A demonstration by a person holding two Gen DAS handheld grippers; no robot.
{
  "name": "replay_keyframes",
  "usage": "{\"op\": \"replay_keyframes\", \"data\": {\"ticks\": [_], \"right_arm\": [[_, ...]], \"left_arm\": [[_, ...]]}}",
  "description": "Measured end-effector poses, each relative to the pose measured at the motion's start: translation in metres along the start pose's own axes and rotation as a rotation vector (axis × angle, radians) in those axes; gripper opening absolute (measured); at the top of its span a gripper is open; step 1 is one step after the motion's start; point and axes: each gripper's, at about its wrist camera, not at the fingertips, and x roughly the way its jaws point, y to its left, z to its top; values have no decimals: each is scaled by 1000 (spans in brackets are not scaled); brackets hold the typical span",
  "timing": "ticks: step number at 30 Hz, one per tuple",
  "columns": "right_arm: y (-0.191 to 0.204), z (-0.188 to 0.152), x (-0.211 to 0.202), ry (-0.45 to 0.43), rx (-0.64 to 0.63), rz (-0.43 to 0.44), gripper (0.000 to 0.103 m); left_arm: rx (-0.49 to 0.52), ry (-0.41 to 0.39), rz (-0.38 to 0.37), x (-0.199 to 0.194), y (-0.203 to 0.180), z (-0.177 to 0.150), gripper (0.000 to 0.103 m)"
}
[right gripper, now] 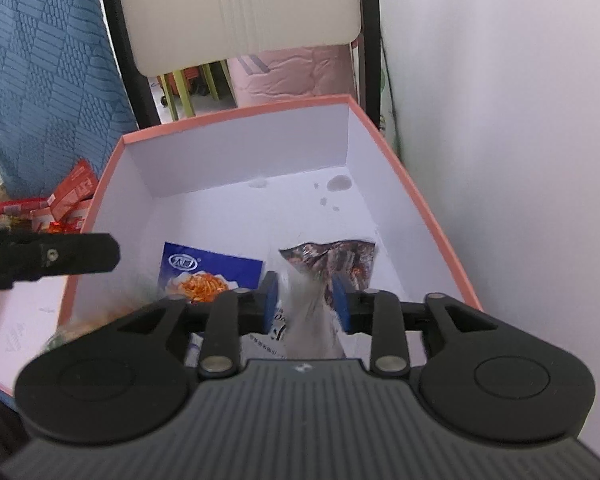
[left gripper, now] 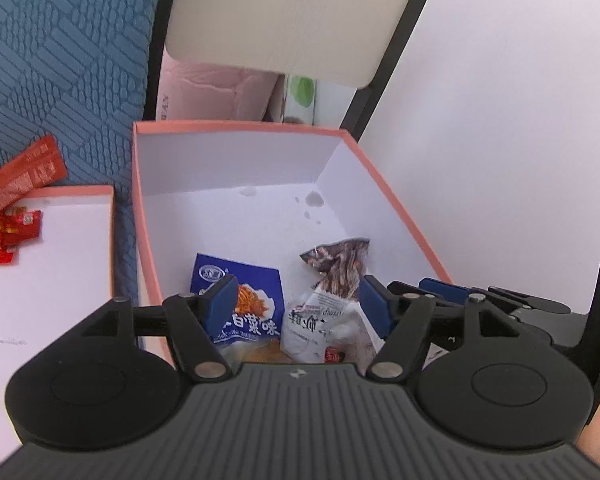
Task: Organize snacks
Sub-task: 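Open the right tool to drop the wrapper while the left tool releases the pouch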
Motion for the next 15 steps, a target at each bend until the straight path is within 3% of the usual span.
{"op": "replay_keyframes", "data": {"ticks": [15], "right_arm": [[33, 12, -71, -183, -12, 90, 39]], "left_arm": [[26, -249, 45, -98, 16, -7, 72]]}}
